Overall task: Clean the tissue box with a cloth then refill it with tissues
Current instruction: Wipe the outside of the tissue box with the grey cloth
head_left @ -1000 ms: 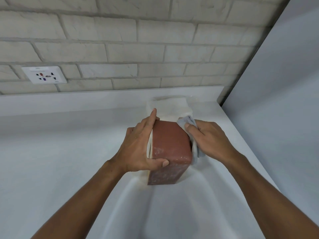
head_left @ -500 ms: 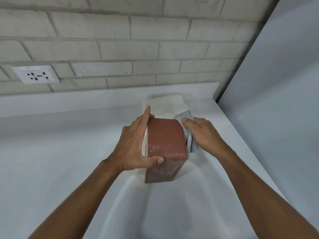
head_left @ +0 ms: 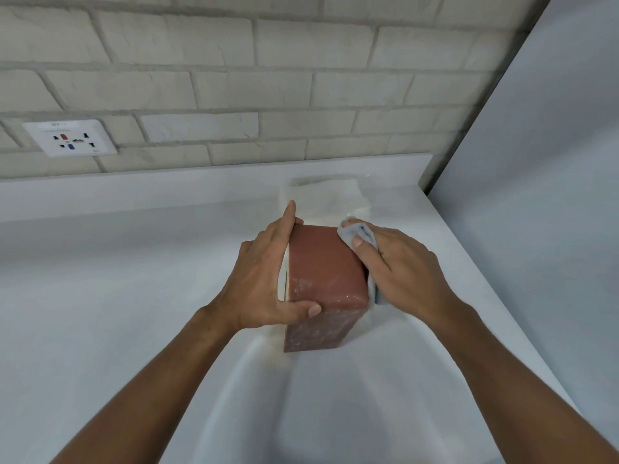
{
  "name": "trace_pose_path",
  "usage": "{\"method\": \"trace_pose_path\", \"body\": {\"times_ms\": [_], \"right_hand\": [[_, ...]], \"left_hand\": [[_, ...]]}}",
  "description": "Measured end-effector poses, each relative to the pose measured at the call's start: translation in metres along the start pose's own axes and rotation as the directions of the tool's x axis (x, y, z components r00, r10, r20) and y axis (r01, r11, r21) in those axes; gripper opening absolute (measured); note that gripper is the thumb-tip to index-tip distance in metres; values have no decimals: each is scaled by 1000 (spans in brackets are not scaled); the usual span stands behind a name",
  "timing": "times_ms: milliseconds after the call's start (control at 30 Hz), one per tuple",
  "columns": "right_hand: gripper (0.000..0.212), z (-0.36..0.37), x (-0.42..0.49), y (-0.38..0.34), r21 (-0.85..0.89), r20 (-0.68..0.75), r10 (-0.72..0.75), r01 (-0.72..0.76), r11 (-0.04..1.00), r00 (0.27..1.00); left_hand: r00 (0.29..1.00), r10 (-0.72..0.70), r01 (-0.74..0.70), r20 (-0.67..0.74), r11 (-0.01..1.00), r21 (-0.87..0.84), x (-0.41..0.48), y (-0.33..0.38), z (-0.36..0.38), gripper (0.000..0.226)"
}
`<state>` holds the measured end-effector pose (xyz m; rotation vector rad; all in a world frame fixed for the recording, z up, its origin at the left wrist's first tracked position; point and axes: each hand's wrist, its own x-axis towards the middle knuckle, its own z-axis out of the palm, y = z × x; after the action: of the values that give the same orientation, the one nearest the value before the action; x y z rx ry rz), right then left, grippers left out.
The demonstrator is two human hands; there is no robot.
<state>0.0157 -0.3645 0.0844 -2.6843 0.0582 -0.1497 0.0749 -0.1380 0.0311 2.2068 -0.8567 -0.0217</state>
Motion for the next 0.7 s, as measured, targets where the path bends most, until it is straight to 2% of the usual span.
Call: {"method": "trace_pose_path", "body": {"times_ms": [100, 200, 267, 333, 433, 567, 700], "right_hand": [[49, 5, 20, 2, 72, 32, 88, -91, 993, 996], [49, 3, 7, 4, 26, 1, -53, 53, 998, 999], [45, 1, -15, 1, -8, -62, -186, 186, 983, 981], [43, 3, -35, 1, -17, -99, -255, 255, 967, 962], [44, 5, -41, 4, 5, -104, -246, 247, 969, 964], [50, 10, -27, 4, 29, -91, -165, 168, 985, 982], [43, 10, -52, 0, -6, -142, -278, 280, 960, 950]], "left_hand": [[1000, 1, -1, -8, 1000, -1, -1, 1, 0, 142], [1000, 2, -2, -13, 1000, -10, 0, 0, 0, 141], [1000, 2, -2, -19, 1000, -18, 0, -1, 1, 139], [1000, 11, -12, -25, 1000, -22, 0, -2, 3, 138], [1000, 4, -5, -24, 999, -32, 0, -2, 4, 140], [1000, -17, 16, -21, 999, -38, -1, 1, 3, 142], [1000, -10, 10, -27, 999, -30, -2, 1, 4, 139]]}}
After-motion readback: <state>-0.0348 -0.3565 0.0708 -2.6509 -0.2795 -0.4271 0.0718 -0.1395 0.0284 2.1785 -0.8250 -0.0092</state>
